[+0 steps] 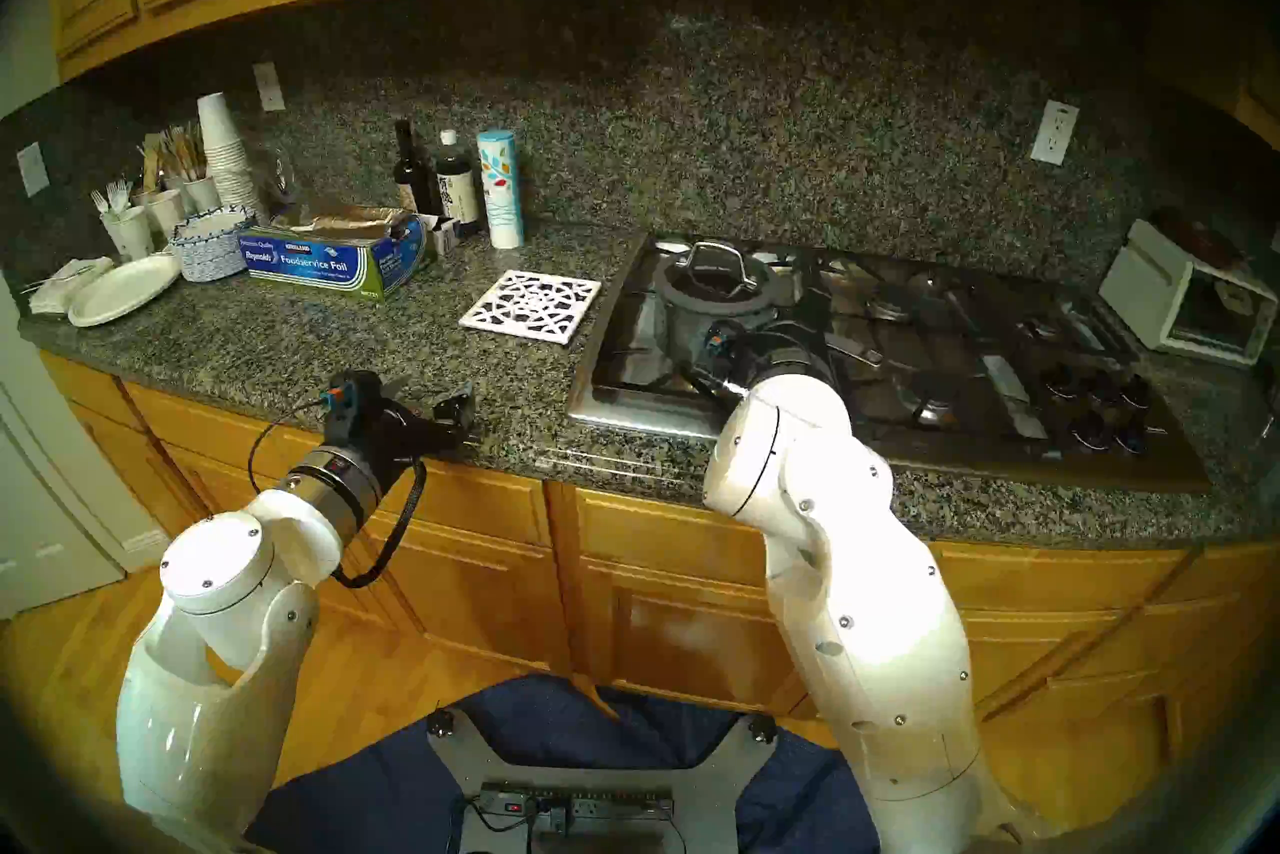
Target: Pick up the pot, put it on the stove, take off the pot lid
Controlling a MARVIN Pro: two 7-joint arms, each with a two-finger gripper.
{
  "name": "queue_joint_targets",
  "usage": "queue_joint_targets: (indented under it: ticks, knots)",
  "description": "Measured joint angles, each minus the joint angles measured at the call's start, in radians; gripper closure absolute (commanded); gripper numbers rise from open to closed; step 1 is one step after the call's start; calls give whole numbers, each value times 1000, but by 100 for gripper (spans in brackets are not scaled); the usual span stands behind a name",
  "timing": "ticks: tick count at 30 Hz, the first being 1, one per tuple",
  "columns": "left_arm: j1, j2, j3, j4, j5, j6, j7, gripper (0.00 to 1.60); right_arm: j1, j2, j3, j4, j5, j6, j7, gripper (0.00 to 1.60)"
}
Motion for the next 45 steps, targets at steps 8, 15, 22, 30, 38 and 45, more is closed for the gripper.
queue_joint_targets:
  ticks: [8,15,22,30,38,45]
  knots:
    - [0,-3,0,-2,1,0,0,0,-9,13,-13,-74,-55,30,-24,0]
    - [-1,-7,-1,-5,2,0,0,0,-33,26,-47,-134,-99,53,-34,0]
    - [-1,-13,-1,-10,3,0,0,0,-82,43,-86,-174,-155,83,-45,0]
    - [-1,-19,-2,-15,7,0,0,0,-168,64,-137,-186,-211,128,-53,0]
    - [0,-26,-3,-19,12,-1,0,0,-267,89,-175,-195,-267,146,-84,0]
    - [0,-30,-3,-20,16,0,0,0,-327,100,-165,-198,-311,148,-118,0]
